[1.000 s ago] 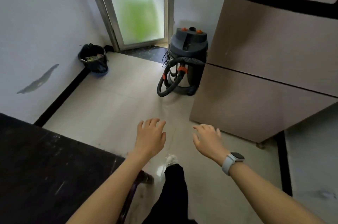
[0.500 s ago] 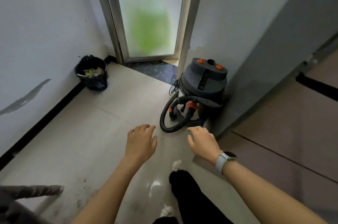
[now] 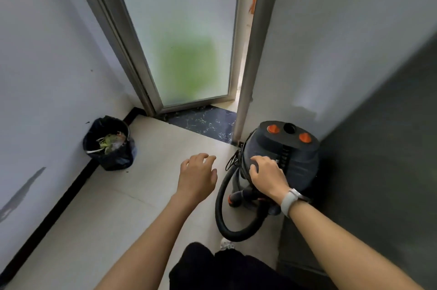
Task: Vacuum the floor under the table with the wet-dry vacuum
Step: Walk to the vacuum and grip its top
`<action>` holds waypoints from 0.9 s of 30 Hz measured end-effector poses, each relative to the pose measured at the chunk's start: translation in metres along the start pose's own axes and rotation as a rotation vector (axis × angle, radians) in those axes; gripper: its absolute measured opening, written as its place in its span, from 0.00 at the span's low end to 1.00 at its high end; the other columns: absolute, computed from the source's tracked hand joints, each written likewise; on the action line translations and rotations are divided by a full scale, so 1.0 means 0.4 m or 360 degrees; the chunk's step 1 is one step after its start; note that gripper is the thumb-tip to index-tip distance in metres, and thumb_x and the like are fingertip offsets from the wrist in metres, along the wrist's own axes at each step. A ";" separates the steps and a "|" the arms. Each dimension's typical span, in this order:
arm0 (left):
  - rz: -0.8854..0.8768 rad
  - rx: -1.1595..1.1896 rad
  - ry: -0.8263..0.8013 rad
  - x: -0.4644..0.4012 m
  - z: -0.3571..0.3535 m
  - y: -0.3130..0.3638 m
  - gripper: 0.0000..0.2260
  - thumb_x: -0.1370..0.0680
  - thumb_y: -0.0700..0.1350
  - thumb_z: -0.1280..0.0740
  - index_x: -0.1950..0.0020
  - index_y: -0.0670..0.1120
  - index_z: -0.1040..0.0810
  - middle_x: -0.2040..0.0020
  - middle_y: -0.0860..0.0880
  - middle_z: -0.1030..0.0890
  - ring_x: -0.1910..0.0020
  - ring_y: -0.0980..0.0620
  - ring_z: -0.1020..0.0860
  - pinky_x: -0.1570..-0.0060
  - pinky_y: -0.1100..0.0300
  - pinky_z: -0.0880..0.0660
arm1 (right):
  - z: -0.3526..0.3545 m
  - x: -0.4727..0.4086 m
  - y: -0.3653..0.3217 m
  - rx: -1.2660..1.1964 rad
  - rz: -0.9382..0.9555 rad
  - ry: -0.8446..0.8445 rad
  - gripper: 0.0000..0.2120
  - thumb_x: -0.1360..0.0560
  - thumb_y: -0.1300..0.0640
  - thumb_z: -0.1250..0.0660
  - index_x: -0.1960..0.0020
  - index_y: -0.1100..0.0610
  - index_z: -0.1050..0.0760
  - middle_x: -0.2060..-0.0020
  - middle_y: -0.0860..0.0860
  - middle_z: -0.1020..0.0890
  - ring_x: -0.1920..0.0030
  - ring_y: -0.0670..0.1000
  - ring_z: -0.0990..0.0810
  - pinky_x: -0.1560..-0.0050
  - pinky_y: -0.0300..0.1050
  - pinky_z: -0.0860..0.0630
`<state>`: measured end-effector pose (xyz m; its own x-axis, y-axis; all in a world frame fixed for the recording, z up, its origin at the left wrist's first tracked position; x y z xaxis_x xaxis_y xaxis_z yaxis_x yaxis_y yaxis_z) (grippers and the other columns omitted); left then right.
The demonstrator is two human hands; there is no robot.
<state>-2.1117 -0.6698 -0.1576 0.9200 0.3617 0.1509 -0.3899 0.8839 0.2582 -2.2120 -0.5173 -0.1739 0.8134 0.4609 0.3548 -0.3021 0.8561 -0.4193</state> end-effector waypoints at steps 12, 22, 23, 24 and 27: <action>-0.0852 -0.0104 -0.0621 -0.606 -0.116 0.155 0.18 0.20 0.48 0.44 0.29 0.49 0.34 0.30 0.49 0.32 0.33 0.47 0.33 0.37 0.55 0.36 | 0.020 -0.296 0.264 -0.0472 -0.1102 0.0305 0.21 0.21 0.56 0.43 0.29 0.59 0.36 0.32 0.57 0.30 0.32 0.58 0.32 0.36 0.52 0.31; -0.1450 -0.0223 -0.0917 -0.851 -0.352 0.254 0.25 0.21 0.45 0.42 0.24 0.47 0.42 0.27 0.46 0.39 0.29 0.45 0.38 0.32 0.53 0.38 | -0.190 -0.413 0.392 -0.0721 -0.1676 0.0359 0.34 0.22 0.43 0.41 0.24 0.57 0.50 0.28 0.58 0.38 0.29 0.59 0.37 0.35 0.56 0.32; -0.1479 -0.0241 -0.0941 -0.855 -0.383 0.256 0.26 0.21 0.46 0.42 0.24 0.48 0.44 0.26 0.46 0.41 0.28 0.44 0.40 0.32 0.52 0.38 | -0.210 -0.422 0.398 -0.0726 -0.1691 0.0380 0.32 0.21 0.43 0.42 0.24 0.57 0.47 0.29 0.58 0.36 0.30 0.59 0.36 0.36 0.55 0.32; -0.1516 -0.0270 -0.0957 -0.856 -0.411 0.255 0.27 0.21 0.46 0.41 0.23 0.48 0.46 0.25 0.46 0.43 0.28 0.44 0.42 0.31 0.51 0.38 | -0.229 -0.427 0.402 -0.0713 -0.1707 0.0418 0.29 0.21 0.44 0.43 0.26 0.57 0.44 0.31 0.58 0.33 0.31 0.60 0.34 0.37 0.55 0.31; -0.1619 -0.0351 -0.0924 -0.842 -0.472 0.250 0.28 0.20 0.49 0.42 0.23 0.48 0.49 0.24 0.46 0.47 0.26 0.45 0.46 0.32 0.49 0.39 | -0.265 -0.426 0.404 -0.0593 -0.1720 0.0596 0.25 0.20 0.44 0.44 0.28 0.57 0.39 0.36 0.59 0.28 0.36 0.61 0.30 0.40 0.55 0.30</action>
<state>-2.4530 -0.6472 -0.3629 0.6251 -0.6726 0.3960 0.5755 0.7399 0.3483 -2.3469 -0.4823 -0.3906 0.6705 -0.6025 0.4330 0.7368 0.6095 -0.2927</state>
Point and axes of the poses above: each hand's wrist, its own x-axis away from the middle knuckle, its own z-axis out of the back of the hand, y = z × x, the point moved 4 cm from there along -x, towards the middle knuckle
